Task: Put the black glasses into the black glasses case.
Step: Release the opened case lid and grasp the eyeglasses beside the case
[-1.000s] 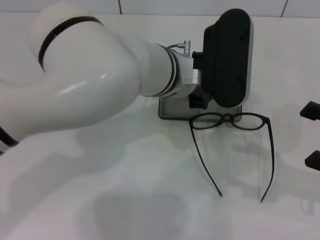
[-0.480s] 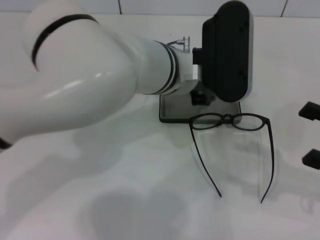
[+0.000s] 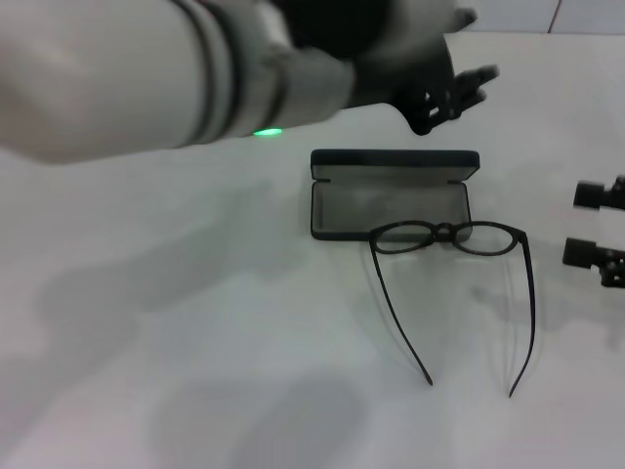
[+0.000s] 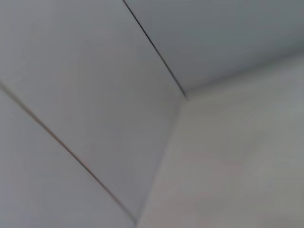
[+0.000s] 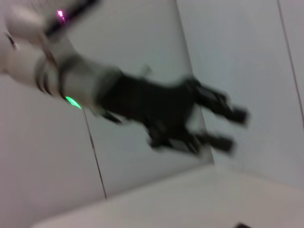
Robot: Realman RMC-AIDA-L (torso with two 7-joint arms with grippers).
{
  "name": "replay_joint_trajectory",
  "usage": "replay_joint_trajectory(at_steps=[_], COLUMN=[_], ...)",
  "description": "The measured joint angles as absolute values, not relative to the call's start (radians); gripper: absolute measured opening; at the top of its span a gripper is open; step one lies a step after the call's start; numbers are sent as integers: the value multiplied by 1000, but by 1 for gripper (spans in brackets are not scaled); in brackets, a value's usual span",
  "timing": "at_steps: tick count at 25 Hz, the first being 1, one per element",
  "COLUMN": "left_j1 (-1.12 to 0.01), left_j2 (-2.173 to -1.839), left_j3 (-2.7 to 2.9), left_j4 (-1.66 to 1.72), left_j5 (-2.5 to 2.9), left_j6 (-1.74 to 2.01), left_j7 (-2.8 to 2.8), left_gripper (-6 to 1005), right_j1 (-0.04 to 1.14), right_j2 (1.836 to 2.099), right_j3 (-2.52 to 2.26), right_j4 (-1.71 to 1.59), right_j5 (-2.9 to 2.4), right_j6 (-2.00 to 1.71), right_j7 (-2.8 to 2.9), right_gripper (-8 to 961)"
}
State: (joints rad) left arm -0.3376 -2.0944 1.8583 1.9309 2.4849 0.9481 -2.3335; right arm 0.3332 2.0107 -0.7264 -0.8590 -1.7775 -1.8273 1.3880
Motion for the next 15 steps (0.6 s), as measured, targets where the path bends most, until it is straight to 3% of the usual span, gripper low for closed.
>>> replay_joint_trajectory(at_steps=[4,9,15], left_j1=[-230,-105,-89], left_j2=[-2092,-2093,-2092], left_j3=[1734,1653,1638], left_j4=[1943,1878,1758], left_j5=[2106,1806,1707], left_j6=[973,1046,1092], left_j7=[-2217,-2038,-1959], left_gripper=[429,424,419], right_j1=[368,498,677], right_j2=[2006,2005,1988], right_j3=[-843,-921,-996], right_j4=[-1132,-1257,-1252], right_j5=[-1946,-2137,-2315], right_j6=[-1770,-1766,-1794], right_j7=[1667,1857,2025], right_gripper=[740,674,611])
